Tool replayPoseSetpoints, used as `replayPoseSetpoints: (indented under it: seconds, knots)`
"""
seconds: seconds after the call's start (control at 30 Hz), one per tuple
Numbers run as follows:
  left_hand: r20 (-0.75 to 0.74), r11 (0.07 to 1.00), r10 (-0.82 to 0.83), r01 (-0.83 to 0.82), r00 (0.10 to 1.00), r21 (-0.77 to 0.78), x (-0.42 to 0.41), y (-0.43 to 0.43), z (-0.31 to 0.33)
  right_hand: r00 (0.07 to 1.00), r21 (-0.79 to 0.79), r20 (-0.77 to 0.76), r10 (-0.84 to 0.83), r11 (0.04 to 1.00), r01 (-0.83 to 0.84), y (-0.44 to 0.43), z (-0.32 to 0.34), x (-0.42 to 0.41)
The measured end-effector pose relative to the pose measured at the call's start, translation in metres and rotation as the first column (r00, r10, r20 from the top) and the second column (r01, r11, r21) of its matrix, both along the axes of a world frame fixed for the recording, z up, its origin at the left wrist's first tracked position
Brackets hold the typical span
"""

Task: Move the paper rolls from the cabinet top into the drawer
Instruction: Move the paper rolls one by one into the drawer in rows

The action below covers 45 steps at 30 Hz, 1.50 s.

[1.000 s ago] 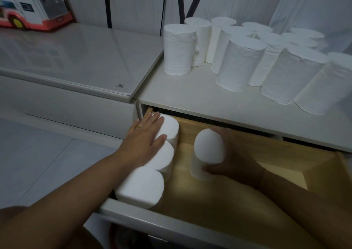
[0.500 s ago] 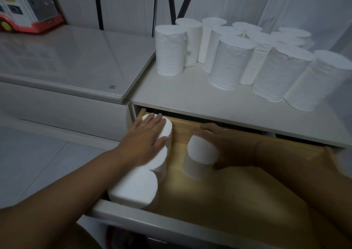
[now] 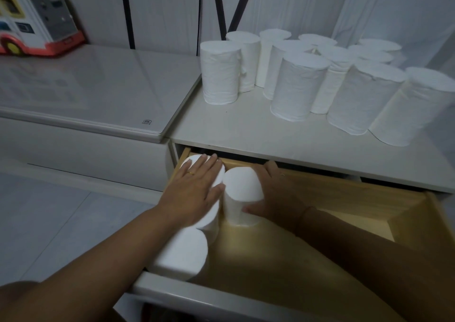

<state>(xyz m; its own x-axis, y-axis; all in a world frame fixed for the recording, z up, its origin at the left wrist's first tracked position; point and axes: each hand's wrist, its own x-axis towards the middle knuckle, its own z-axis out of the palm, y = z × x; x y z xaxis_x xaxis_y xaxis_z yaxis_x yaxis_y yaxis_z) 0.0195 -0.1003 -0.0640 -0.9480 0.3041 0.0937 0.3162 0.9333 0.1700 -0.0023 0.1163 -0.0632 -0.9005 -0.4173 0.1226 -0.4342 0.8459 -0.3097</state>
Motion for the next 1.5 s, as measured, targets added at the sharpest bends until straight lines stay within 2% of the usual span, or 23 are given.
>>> replayPoseSetpoints:
  seconds: [0.37, 0.53, 0.63, 0.7, 0.73, 0.77, 0.83, 0.93, 1.03, 1.13, 1.27, 1.5]
  knots:
    - [-0.001, 1.0, -0.002, 0.002, 1.0, -0.019, 0.001, 0.001, 0.001, 0.993, -0.108, -0.062, -0.103, 0.99, 0.096, -0.005, -0.011, 0.004]
    - [0.025, 1.0, -0.001, 0.001, 1.0, -0.006, 0.0, 0.002, 0.006, 0.991, -0.072, -0.044, -0.129, 0.989, 0.126, -0.006, -0.005, 0.009]
    - [0.014, 0.998, -0.019, 0.018, 1.0, 0.062, -0.001, 0.006, 0.011, 0.962, 0.029, -0.25, -0.111, 0.992, 0.122, -0.013, 0.017, 0.013]
    - [-0.008, 0.995, -0.062, 0.062, 0.998, 0.077, -0.001, 0.01, 0.01, 0.917, -0.068, -0.386, -0.106, 0.994, 0.086, -0.02, 0.038, 0.009]
    - [-0.013, 0.993, -0.081, 0.082, 0.997, 0.08, -0.001, 0.011, 0.01, 0.911, -0.144, -0.396, -0.115, 0.988, 0.062, -0.024, 0.047, 0.004]
    - [-0.012, 0.992, -0.093, 0.094, 0.996, 0.081, -0.001, 0.012, 0.01, 0.923, -0.233, -0.361, -0.133, 0.971, 0.049, -0.028, 0.056, -0.005]
    - [-0.001, 0.993, -0.093, 0.093, 0.996, 0.073, -0.003, 0.013, 0.009, 0.964, -0.394, -0.198, -0.178, 0.915, 0.088, -0.038, 0.07, -0.029]
    - [-0.014, 0.99, -0.096, 0.097, 0.995, 0.105, -0.003, 0.012, 0.01, 0.969, -0.521, -0.021, -0.246, 0.83, 0.199, -0.053, 0.078, -0.075]
    - [-0.151, 0.968, -0.078, 0.111, 0.985, 0.225, -0.004, 0.012, 0.019, 0.944, -0.611, 0.077, -0.32, 0.733, 0.299, -0.074, 0.08, -0.119]
    - [-0.236, 0.972, -0.009, 0.063, 0.972, 0.225, -0.01, 0.01, 0.023, 0.914, -0.664, 0.118, -0.388, 0.654, 0.363, -0.099, 0.079, -0.152]
    - [-0.163, 0.987, 0.105, -0.082, 0.981, 0.141, -0.015, 0.005, 0.009, 0.875, -0.704, 0.131, -0.465, 0.578, 0.413, -0.132, 0.076, -0.177]
    - [-0.172, 0.985, 0.122, -0.098, 0.978, 0.144, -0.018, 0.004, 0.0, 0.773, -0.703, 0.16, -0.614, 0.479, 0.526, -0.166, 0.072, -0.2]
